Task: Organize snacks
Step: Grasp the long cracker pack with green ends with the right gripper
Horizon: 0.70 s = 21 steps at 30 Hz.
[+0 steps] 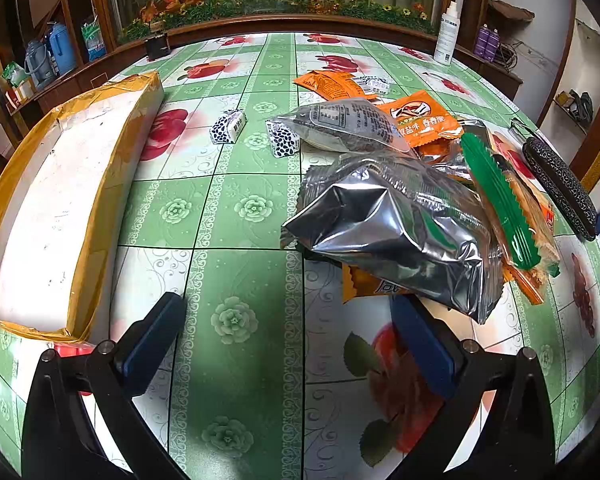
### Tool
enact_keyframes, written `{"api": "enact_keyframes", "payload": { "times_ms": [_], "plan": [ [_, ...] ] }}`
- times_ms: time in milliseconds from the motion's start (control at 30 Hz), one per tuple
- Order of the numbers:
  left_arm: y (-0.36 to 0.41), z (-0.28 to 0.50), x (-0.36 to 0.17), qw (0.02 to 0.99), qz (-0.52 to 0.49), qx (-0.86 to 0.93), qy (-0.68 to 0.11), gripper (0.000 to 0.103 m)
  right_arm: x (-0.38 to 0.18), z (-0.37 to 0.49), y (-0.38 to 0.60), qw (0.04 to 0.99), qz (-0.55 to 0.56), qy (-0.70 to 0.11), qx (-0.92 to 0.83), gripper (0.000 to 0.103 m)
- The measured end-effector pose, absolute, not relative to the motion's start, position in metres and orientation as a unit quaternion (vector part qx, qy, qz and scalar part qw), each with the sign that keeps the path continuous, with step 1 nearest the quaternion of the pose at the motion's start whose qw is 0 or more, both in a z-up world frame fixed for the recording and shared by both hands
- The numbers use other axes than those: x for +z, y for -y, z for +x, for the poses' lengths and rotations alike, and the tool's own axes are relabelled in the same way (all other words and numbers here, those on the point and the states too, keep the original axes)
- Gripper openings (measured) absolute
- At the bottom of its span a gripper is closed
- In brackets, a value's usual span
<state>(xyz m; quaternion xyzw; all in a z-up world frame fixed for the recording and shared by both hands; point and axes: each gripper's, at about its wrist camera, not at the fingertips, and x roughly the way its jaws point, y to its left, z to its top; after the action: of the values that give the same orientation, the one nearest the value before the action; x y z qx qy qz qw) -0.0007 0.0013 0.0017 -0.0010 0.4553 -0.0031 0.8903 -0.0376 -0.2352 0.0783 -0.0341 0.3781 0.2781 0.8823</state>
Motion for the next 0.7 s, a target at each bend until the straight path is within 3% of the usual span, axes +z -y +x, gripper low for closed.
{"api": "enact_keyframes", "payload": {
  "times_ms": [200, 500, 600, 700],
  "plan": [
    [-0.011, -0.023, 0.017, 0.882, 0.017, -0.063, -0.467, 0.103, 0.082, -0.023, 0.186, 0.869, -0.151, -0.358, 0.308, 0.084],
    [-0.051, -0.071, 0.053, 0.901, -0.001, -0.118, -0.418, 0.103, 0.056, -0.006, 0.170, 0.835, -0.165, -0.383, 0.360, 0.083],
    [-0.064, -0.069, 0.056, 0.904, -0.018, -0.107, -0.413, 0.103, 0.051, -0.021, 0.165, 0.806, -0.143, -0.420, 0.392, 0.072],
    [-0.066, -0.072, 0.058, 0.905, -0.024, -0.114, -0.408, 0.103, 0.044, -0.042, 0.156, 0.763, -0.126, -0.449, 0.447, 0.069]
  ]
}}
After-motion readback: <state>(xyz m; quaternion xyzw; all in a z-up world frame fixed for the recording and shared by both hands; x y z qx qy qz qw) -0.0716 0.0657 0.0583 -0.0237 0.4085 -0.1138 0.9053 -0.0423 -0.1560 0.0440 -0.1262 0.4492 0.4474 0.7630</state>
